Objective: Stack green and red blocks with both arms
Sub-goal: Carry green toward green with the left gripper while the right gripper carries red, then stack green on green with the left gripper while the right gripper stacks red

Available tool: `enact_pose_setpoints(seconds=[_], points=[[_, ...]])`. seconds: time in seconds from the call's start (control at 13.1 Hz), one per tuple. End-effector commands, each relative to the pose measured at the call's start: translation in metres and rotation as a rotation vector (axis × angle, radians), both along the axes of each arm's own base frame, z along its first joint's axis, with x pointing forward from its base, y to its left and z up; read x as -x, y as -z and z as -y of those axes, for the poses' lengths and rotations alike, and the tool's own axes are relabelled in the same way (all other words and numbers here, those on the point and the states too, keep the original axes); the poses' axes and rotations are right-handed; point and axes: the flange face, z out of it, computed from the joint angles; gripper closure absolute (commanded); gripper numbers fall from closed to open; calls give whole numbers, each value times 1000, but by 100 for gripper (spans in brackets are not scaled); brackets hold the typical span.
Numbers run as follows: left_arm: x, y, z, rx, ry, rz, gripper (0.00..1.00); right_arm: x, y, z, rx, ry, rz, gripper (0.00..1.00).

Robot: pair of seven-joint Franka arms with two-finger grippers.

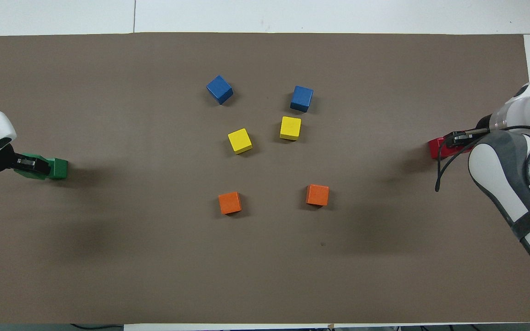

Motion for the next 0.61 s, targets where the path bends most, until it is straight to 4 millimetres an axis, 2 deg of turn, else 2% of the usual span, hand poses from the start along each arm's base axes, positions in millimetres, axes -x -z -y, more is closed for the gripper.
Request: enact_pose_setpoints(seconds=[0.0,0.08,0.31,0.54], points=[[14,1,3,-11,18,39,100,5,4,3,5,-11,10,100],[16,7,4,-13,19,48,100,4,5,3,6,-12,22,100],[15,7,3,-17,22,64,100,4,15,3,4,-11,15,100],[29,27,6,-33,16,134,100,3,15,2,5,-11,24,100]])
